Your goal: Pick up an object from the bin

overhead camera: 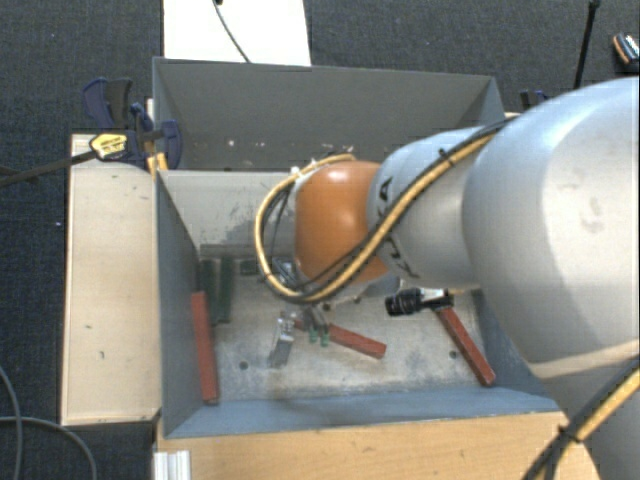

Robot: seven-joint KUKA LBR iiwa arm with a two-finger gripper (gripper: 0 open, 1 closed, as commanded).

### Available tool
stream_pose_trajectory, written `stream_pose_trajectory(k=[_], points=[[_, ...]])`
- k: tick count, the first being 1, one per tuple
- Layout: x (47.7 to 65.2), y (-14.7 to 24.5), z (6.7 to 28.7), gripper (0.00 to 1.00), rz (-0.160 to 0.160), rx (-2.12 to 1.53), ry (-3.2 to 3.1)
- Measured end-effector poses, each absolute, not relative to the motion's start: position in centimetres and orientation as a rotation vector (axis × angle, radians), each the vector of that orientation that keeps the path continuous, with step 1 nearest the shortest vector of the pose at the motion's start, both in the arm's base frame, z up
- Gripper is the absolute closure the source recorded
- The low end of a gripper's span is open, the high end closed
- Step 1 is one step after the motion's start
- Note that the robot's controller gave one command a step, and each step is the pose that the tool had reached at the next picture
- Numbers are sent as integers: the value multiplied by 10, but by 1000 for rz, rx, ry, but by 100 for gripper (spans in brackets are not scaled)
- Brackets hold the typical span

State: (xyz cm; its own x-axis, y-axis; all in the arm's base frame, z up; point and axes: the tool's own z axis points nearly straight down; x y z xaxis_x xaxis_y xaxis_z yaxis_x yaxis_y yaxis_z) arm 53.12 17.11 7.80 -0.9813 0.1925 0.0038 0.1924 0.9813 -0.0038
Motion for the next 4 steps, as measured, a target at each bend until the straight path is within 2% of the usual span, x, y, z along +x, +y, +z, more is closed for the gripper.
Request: stream_pose_trajectory(k=[1, 2, 3, 4], points=[[524, 110, 74, 0, 6, -270, -3128], [524, 115, 74, 100, -1, -269, -3130], [570, 99, 71, 100, -2, -821, -3036], [586, 66, 200, 100, -5, -912, -3017]])
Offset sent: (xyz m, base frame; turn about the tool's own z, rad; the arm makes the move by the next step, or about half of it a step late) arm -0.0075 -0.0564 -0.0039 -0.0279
